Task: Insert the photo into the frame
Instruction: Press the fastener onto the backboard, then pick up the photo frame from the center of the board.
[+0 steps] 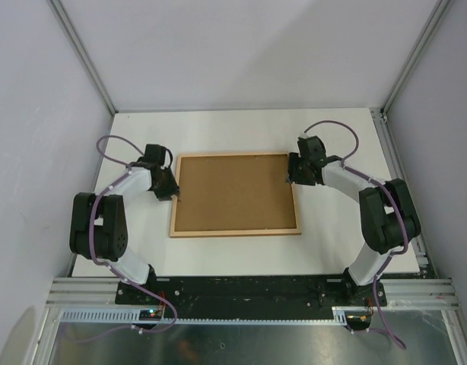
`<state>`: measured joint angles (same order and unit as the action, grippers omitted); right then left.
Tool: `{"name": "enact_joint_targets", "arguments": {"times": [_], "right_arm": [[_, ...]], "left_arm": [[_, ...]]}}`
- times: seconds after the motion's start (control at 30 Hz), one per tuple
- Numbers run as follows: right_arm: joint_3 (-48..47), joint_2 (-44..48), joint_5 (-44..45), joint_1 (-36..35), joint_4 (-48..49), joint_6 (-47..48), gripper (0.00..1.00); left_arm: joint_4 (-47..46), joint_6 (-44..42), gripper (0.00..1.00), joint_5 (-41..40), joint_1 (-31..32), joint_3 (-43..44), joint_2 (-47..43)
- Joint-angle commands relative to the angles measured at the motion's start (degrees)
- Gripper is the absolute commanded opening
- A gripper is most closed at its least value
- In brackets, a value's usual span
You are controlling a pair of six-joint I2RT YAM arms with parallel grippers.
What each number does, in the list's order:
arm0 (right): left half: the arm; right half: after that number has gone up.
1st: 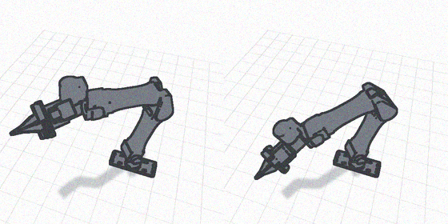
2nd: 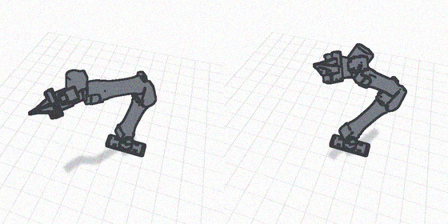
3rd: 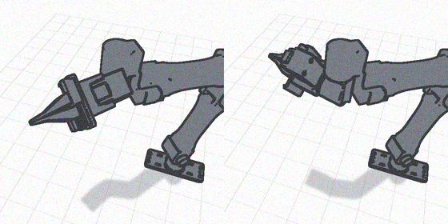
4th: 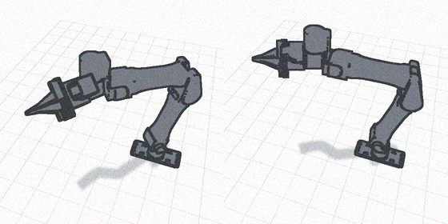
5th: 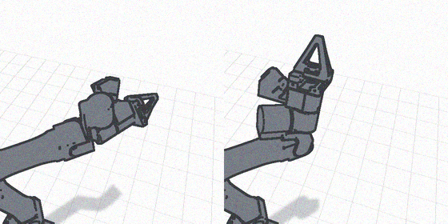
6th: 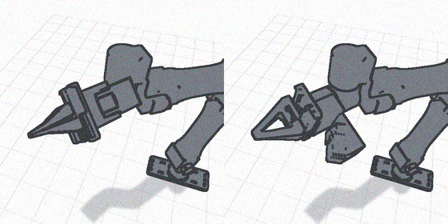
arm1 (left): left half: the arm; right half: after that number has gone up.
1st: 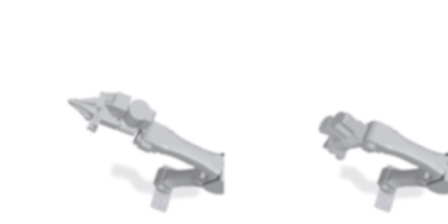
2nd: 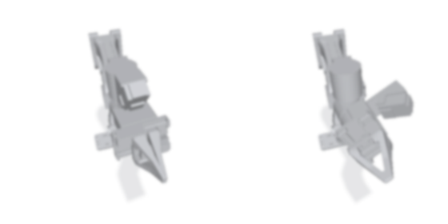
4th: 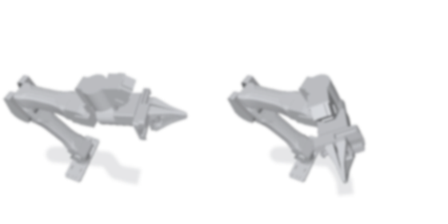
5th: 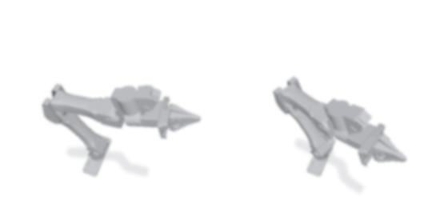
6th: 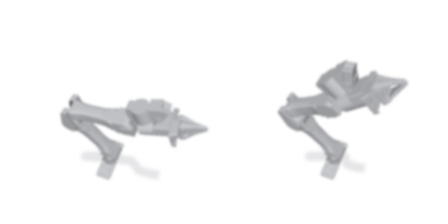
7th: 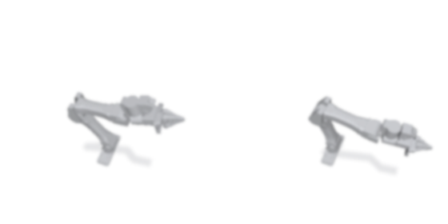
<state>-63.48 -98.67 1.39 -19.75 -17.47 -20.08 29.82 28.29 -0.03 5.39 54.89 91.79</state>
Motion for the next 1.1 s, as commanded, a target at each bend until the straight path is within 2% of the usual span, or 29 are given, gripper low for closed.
{"name": "enact_joint_targets", "arguments": {"times": [0.0, 0.07, 0.27, 0.43, 0.57, 0.7, 0.9, 1.07], "right_arm": [[2.51, 3.71, 1.37, 0.12, -0.46, -1.36, 0.54], [3.92, 4.40, 1.06, 0.08, -0.28, -1.50, 0.51], [6.78, 5.16, 0.55, -0.26, 0.16, -1.87, 0.47], [7.93, 4.41, 0.06, -0.66, 0.42, -1.98, 0.42], [8.05, 4.26, 0.50, -0.91, 0.11, -1.86, 0.35], [8.09, 4.33, 1.01, -1.40, -0.21, -1.75, 0.33], [8.11, 4.21, 1.89, -1.98, -0.83, -1.71, 0.30], [7.98, 3.44, 2.43, -2.02, -0.98, -1.41, 0.18]], "left_arm": [[-1.68, -1.39, 0.40, 1.20, 0.30, 5.02, -4.11], [-1.89, -1.79, 0.44, 1.01, 0.39, 5.94, -4.02], [-1.92, -2.49, 0.47, 1.23, 0.62, 7.14, -4.06], [-2.65, -4.81, 0.53, 1.34, 4.62, 6.70, -6.84], [-4.19, -6.92, 0.60, 0.50, 11.98, 6.10, -9.90], [-5.44, -9.96, 0.68, -2.73, 20.48, 6.25, -11.76], [-10.36, -15.19, 0.74, -6.89, 33.56, 3.58, -14.98], [-15.98, -20.70, 0.83, -13.26, 47.90, 0.15, -17.06]]}}
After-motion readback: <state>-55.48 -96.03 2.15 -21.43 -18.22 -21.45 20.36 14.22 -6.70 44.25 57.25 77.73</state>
